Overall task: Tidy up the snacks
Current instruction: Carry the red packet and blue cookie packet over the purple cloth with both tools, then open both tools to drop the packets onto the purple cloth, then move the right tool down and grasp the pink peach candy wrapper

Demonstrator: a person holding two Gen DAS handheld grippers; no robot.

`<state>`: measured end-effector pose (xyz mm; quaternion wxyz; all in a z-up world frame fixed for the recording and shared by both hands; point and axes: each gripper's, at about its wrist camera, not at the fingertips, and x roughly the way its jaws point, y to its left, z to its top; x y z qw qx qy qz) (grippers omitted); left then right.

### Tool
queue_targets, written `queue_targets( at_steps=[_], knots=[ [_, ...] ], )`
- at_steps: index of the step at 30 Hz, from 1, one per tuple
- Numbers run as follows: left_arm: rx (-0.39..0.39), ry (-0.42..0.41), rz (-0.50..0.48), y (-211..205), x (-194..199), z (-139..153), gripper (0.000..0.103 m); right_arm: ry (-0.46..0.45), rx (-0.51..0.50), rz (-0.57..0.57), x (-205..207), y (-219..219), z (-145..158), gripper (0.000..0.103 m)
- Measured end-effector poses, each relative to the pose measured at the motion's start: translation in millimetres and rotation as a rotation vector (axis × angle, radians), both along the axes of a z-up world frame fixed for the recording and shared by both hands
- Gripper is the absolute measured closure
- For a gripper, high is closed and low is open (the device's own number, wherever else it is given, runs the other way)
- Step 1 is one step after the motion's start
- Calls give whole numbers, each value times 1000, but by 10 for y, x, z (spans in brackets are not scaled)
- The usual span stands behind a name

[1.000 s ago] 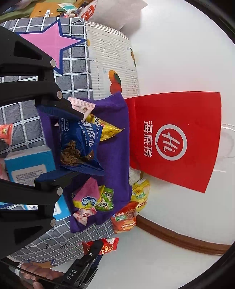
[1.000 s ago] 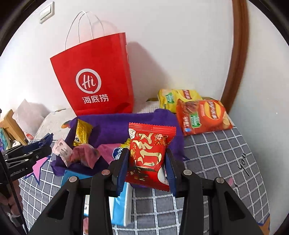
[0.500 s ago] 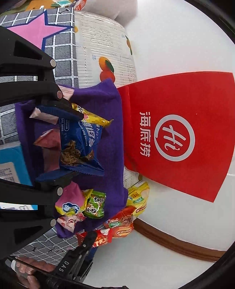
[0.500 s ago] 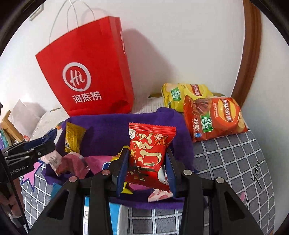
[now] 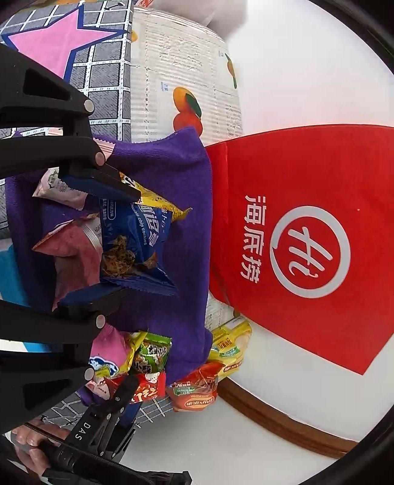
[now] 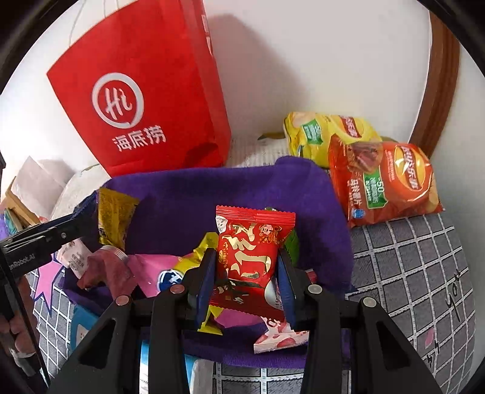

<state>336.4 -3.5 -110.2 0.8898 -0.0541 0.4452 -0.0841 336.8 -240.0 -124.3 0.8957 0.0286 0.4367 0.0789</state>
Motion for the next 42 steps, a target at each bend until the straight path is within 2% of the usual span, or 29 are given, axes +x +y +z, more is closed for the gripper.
queue_targets(
  at_steps=[4,11,15,16,18,19,22,25,35,42],
  knots=[
    [-4,14,0,-16,59,-48,53,18,16,6,40,-7,-63,64],
    [-9,36,-1,-58,133,-110,53,32,-22,36,83,28,-120,63],
    [-49,36,-20,-57,148,-103,53,43,-24,37,93,3,-134,61],
    [-46,39,-22,-67,149,-100,52,44,-28,38,87,4,-132,57],
    [-34,39,-23,-89,146,-90,41,44,-39,34,76,7,-123,53],
    [-31,34,-20,-92,132,-76,39,41,-42,35,66,9,-114,51],
    [-29,26,-20,-81,84,-32,39,35,-44,28,28,-7,-75,43],
    [-32,18,-18,-34,4,46,39,24,-29,12,-38,-34,-6,42],
    [-23,-23,5,199,-474,314,39,-53,22,-16,-630,34,382,42],
    [-13,-38,34,484,-970,418,39,-51,55,24,-1212,287,412,42]
  ],
)
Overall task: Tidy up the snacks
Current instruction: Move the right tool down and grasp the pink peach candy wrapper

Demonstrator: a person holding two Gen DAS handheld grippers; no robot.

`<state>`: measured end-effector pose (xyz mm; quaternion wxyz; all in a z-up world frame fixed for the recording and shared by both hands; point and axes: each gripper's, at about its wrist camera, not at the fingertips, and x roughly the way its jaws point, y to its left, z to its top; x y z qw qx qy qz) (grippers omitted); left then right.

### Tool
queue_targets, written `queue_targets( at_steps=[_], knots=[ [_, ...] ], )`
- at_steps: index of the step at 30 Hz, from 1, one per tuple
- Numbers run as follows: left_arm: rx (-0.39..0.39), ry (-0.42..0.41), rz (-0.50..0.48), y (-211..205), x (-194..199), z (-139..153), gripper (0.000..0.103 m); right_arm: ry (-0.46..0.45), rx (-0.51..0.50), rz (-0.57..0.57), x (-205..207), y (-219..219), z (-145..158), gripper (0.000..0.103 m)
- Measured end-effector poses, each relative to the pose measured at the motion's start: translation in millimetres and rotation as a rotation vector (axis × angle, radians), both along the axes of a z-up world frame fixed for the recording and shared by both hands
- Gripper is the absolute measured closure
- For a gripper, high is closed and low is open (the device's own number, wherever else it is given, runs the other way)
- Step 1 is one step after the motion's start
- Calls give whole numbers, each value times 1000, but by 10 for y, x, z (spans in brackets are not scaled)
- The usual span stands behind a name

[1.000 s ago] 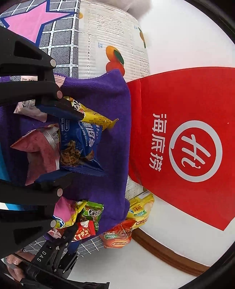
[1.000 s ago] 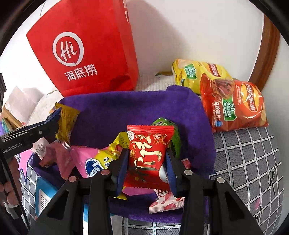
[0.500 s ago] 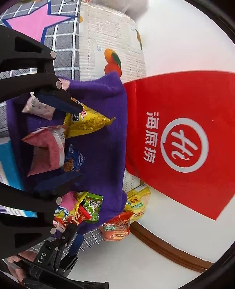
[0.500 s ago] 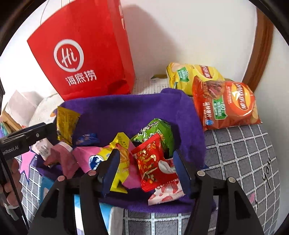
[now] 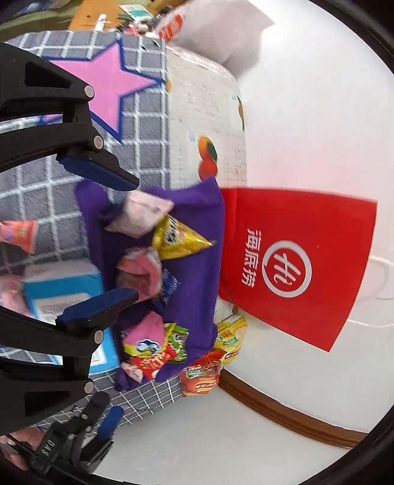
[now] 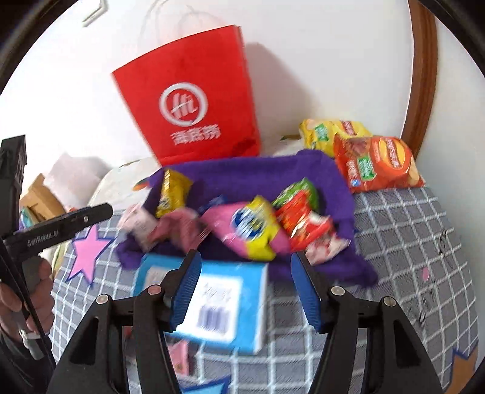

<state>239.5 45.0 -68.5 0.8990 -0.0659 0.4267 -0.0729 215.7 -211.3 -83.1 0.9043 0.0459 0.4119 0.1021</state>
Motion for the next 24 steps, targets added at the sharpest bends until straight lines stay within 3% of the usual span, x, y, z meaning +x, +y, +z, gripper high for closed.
queue_targets(
  at_steps=[11,21,24],
  knots=[
    [-11,7,25,318,-691,-157,39,54,21,62,-723,390,-371,41],
    [-16,56,35,497,-921,-471,39,159,81,120,-731,702,-929,35],
    [-17,60,38,547,-924,-508,39,170,105,131,-690,774,-981,27]
  ],
)
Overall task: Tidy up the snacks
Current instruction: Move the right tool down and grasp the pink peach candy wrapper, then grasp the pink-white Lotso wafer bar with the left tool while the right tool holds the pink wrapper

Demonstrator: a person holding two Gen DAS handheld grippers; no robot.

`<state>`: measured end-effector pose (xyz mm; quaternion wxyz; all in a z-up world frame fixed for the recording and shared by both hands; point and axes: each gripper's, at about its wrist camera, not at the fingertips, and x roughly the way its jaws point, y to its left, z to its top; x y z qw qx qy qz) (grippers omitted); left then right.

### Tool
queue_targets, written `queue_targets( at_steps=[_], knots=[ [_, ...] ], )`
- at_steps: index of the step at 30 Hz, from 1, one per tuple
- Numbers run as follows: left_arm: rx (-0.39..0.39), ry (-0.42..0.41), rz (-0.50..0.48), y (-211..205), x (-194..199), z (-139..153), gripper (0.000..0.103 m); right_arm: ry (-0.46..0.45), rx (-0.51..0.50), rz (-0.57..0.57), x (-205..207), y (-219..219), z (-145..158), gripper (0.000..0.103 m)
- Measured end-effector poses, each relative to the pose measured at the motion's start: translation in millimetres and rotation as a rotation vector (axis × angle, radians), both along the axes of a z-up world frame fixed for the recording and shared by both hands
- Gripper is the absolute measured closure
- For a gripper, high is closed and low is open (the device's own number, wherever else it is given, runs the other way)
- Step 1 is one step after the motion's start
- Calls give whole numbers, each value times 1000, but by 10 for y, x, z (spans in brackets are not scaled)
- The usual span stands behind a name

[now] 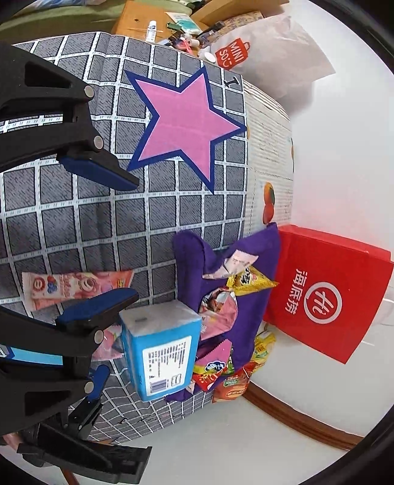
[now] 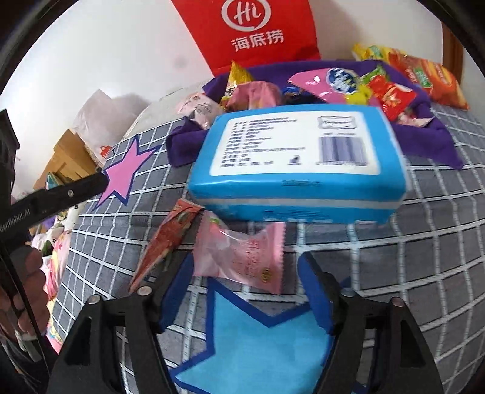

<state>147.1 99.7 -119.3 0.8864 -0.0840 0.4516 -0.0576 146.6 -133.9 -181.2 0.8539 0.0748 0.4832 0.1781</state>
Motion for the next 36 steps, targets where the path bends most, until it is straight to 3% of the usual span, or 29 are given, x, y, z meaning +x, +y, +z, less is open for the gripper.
queue_targets(
  at_steps=[8,19,26,36],
  knots=[
    [1,9,-5,51,41,-89,39,22,-24,-33,171,151,-131,27],
    [-4,26,4,99,46,-181,39,-51,-157,-36,151,394,-183,22],
    [8,30,5,73,1,-188,39,-64,-140,-41,146,284,-155,44],
    [30,33,-25,-138,-92,-178,39,-97,-100,-36,-81,67,42,47]
  ],
)
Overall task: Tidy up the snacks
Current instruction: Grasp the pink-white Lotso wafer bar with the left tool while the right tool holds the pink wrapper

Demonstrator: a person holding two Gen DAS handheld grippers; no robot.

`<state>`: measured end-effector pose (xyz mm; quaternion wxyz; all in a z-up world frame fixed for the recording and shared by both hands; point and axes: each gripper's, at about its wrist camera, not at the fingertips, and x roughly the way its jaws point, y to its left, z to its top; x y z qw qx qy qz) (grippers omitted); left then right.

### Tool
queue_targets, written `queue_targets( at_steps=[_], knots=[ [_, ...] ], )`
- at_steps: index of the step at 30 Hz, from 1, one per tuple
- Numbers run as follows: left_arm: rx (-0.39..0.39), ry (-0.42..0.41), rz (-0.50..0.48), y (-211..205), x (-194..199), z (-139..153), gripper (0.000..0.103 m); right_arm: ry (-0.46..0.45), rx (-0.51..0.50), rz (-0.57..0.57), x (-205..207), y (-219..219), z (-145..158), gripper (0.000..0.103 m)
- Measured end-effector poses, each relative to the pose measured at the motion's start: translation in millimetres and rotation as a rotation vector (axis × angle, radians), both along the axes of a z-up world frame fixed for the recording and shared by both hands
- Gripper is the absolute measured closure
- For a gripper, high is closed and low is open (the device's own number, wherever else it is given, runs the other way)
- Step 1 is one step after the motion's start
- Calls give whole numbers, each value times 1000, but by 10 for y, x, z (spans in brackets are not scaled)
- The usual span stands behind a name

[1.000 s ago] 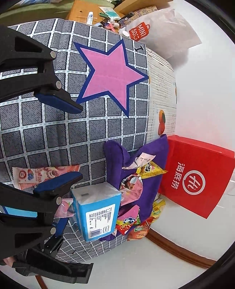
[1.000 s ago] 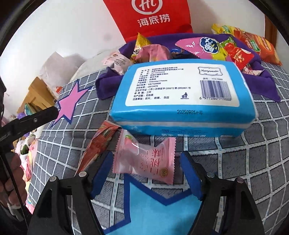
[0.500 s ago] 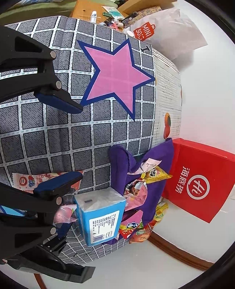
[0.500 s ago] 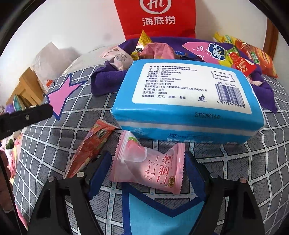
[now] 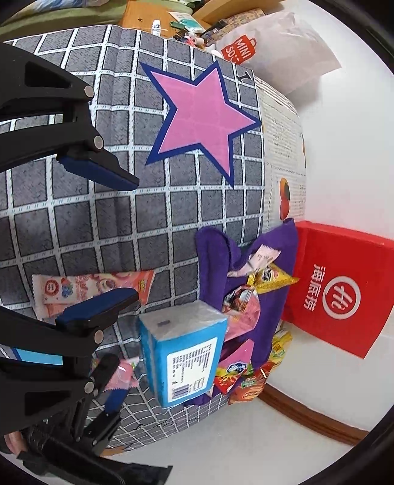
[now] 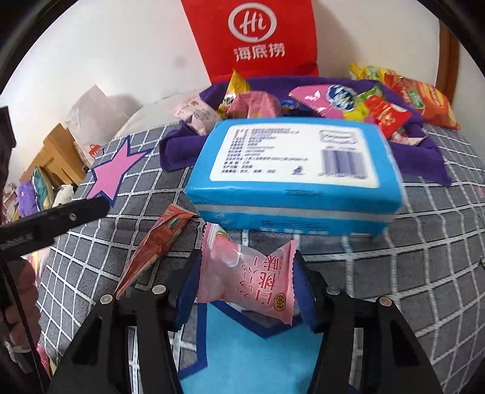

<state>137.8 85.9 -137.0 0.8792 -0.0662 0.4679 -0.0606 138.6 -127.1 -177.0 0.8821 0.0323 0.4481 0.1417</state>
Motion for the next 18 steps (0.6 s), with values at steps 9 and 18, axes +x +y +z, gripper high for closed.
queue_targets(
  at_steps=[9,18],
  knots=[
    [4,17,-44,-299,-49,-123,39,-38,-9,-68,-226,-458,218,47],
    [60,61,-78,-571,-31,-342,58,-76,12,-167,-390,-921,388,47]
  ],
)
